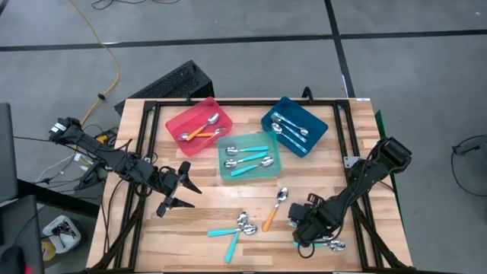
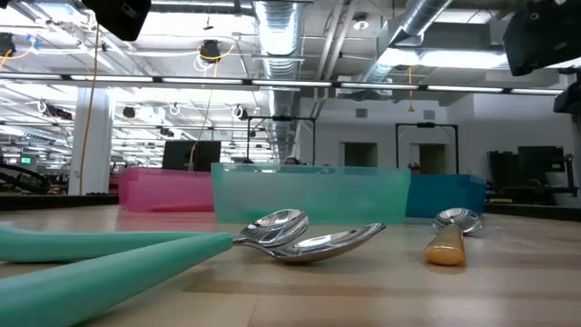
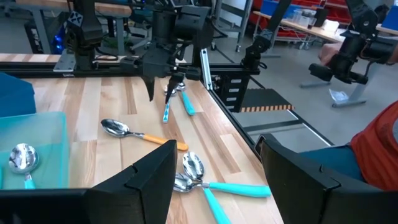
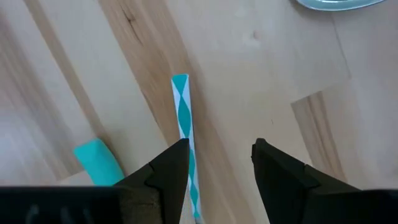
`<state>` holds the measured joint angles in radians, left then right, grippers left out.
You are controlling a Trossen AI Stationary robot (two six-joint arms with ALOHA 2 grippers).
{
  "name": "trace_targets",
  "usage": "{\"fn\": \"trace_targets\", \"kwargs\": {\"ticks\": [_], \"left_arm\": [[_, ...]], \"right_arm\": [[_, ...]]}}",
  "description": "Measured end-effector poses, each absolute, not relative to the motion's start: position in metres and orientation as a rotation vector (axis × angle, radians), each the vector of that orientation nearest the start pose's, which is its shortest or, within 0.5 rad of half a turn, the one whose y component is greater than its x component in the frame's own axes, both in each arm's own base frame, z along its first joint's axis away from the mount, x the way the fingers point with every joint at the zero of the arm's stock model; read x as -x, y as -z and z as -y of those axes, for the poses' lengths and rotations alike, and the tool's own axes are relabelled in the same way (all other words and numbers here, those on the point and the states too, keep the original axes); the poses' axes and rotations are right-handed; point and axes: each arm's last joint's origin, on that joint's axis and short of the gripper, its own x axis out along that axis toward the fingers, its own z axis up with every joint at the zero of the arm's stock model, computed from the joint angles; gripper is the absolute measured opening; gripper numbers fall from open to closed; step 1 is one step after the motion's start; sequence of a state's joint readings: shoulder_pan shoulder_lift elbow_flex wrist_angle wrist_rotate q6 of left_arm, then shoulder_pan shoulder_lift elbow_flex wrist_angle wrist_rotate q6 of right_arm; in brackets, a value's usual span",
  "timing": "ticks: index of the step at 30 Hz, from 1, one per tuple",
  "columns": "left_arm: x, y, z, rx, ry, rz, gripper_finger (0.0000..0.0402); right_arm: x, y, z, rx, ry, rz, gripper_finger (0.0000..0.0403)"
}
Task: Sort silverware by color (type)
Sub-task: Put the patterned blue spoon into the blue bin
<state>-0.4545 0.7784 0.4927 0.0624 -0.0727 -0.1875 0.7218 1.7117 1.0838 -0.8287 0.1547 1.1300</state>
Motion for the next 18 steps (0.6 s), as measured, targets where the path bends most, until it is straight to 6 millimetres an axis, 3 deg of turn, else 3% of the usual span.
{"fn": "trace_targets", "kwargs": {"ticks": [18], "left_arm": [[-0.161, -0.256, 0.076, 0.125, 0.358, -0.255, 0.0218]], "right_arm": [[-0.22, -0.145, -0.22, -0.239, 0.271, -1.421, 0.0195]]}}
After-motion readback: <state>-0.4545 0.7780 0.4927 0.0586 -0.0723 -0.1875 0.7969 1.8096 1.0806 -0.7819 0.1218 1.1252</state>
